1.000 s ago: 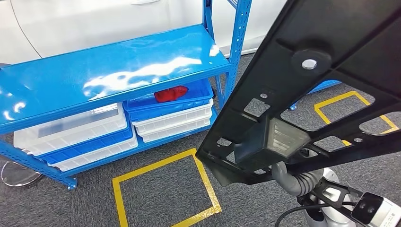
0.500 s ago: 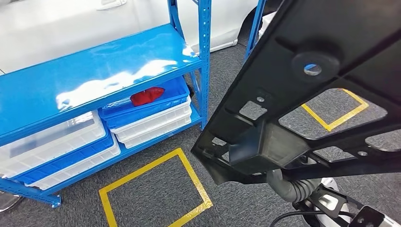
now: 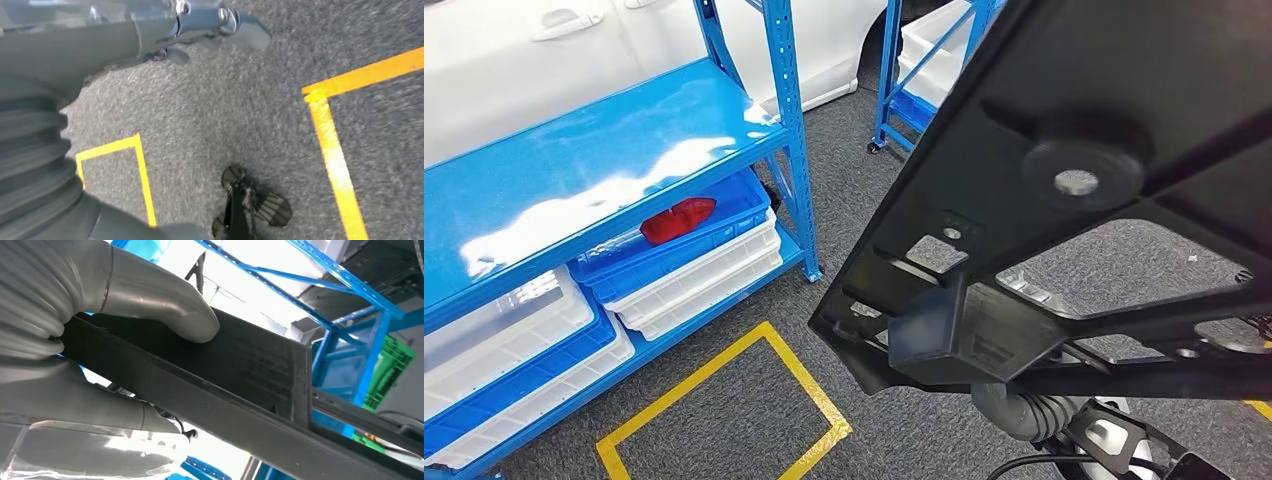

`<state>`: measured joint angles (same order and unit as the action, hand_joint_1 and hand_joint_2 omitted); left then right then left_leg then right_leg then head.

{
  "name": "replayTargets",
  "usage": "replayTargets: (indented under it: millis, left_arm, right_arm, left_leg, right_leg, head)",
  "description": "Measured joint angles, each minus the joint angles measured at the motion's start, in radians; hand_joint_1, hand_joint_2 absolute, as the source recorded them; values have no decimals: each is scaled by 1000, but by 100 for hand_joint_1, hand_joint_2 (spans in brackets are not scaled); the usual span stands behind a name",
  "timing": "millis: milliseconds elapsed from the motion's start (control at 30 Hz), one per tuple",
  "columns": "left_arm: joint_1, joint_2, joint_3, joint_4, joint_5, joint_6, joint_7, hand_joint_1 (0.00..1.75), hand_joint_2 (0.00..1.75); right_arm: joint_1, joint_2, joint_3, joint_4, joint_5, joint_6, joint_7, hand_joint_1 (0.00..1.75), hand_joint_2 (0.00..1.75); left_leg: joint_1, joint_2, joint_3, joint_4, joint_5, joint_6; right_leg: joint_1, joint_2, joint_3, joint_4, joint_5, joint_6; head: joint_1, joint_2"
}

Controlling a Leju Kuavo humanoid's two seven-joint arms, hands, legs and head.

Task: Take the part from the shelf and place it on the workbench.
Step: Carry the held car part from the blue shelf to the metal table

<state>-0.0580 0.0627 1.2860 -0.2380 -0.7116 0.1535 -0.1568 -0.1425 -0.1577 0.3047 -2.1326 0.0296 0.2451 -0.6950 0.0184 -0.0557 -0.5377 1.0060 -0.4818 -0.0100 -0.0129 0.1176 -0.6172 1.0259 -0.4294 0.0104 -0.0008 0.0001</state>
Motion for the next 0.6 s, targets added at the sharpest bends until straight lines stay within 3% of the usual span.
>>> replayTargets:
  millis: [67,133,200,233,267,333,400,500,567,600]
  left_arm:
    - [-3,1,0,0,-2,0,0,0,175]
    - [-1,1,0,0,-3,0,2,0,175]
    - [-1,1,0,0,-4,0,5,0,175]
    - [-2,0,0,0,-3,0,7,0,175]
    - [-4,-1,0,0,-2,0,9,0,175]
    - [-7,-5,0,0,1,0,11,0,175]
    - [-8,-12,0,0,3,0,12,0,175]
    - [-11,-22,0,0,5,-3,11,0,175]
    - [-12,-28,0,1,2,-5,12,0,175]
    - [-12,-31,0,1,1,-5,15,0,175]
  right_arm:
    - [-7,-9,11,-3,-2,-4,0,175,175]
    - [-15,-16,20,-4,-7,-6,0,175,175]
    - [-16,-21,28,-3,-13,-8,0,175,175]
    - [-18,-24,32,-1,-17,-8,0,175,175]
    - [-21,-27,35,0,-22,-7,0,175,175]
    - [-32,-32,40,5,-32,-6,0,175,175]
    - [-48,-36,45,11,-48,-5,0,175,175]
    - [-73,-42,49,25,-77,3,1,175,175]
    - [-101,-45,54,41,-91,13,1,175,175]
    - [-114,-46,58,49,-96,16,2,175,175]
  left_leg:
    - [3,27,3,-10,7,14]
    - [-1,54,2,-11,8,20]
    - [-4,81,1,-11,7,21]
    - [-5,93,1,-11,7,21]
    - [-5,104,1,-10,6,20]
    - [-8,123,4,-9,3,15]
    - [-13,139,7,-8,-1,6]
    - [-14,158,10,-7,-6,-10]
    - [-10,130,-6,35,-37,-18]
    - [-8,105,-29,87,-67,-21]
  right_leg:
    - [4,-44,-27,54,-35,8]
    - [4,-93,-85,181,-100,12]
    - [0,-107,-127,277,-131,16]
    - [-1,-111,-122,273,-120,17]
    - [-1,-117,-95,228,-94,16]
    - [4,-153,-13,84,-42,7]
    - [13,-180,30,0,-24,-7]
    - [14,-157,28,-13,-20,-23]
    - [10,-138,30,-22,-12,-35]
    - [8,-129,30,-24,-10,-39]
  head:
    - [5,0]
    - [9,0]
    - [10,0]
    - [10,0]
    - [10,0]
    - [10,0]
    - [9,0]
    - [8,0]
    - [7,0]
    - [5,0]
